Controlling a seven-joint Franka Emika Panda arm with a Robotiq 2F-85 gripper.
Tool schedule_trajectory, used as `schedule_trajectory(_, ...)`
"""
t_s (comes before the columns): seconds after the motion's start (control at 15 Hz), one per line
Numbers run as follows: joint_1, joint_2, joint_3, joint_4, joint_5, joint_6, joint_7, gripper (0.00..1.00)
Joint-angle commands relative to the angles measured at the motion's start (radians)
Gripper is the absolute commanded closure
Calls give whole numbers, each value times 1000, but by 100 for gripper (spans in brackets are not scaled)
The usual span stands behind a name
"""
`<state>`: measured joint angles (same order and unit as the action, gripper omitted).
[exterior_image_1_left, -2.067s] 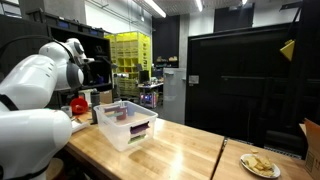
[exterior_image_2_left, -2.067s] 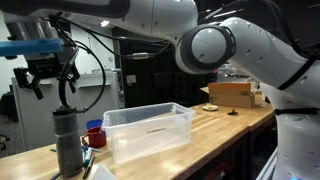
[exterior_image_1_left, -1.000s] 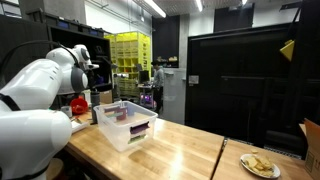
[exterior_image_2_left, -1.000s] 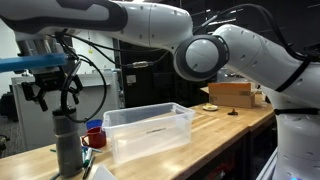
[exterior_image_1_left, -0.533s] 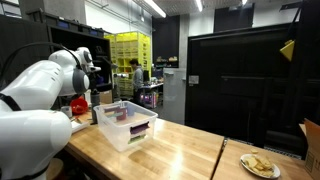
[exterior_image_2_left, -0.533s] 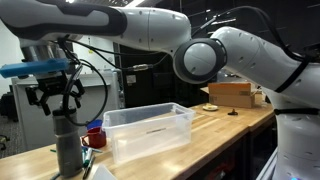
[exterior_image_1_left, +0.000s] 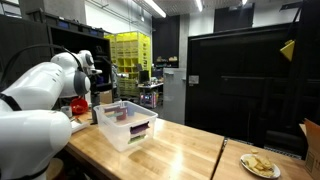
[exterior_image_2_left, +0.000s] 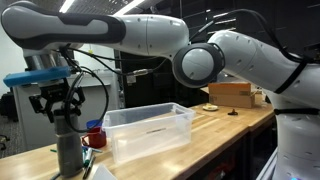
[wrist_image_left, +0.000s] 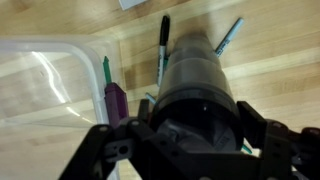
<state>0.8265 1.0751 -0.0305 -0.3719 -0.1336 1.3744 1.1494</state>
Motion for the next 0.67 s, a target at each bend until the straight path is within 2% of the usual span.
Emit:
schedule_trajectory(0.0, -9, 5, 12, 13, 28, 11, 8, 45)
schedule_trajectory(0.6, -8, 11, 17, 11, 33, 22, 11, 45)
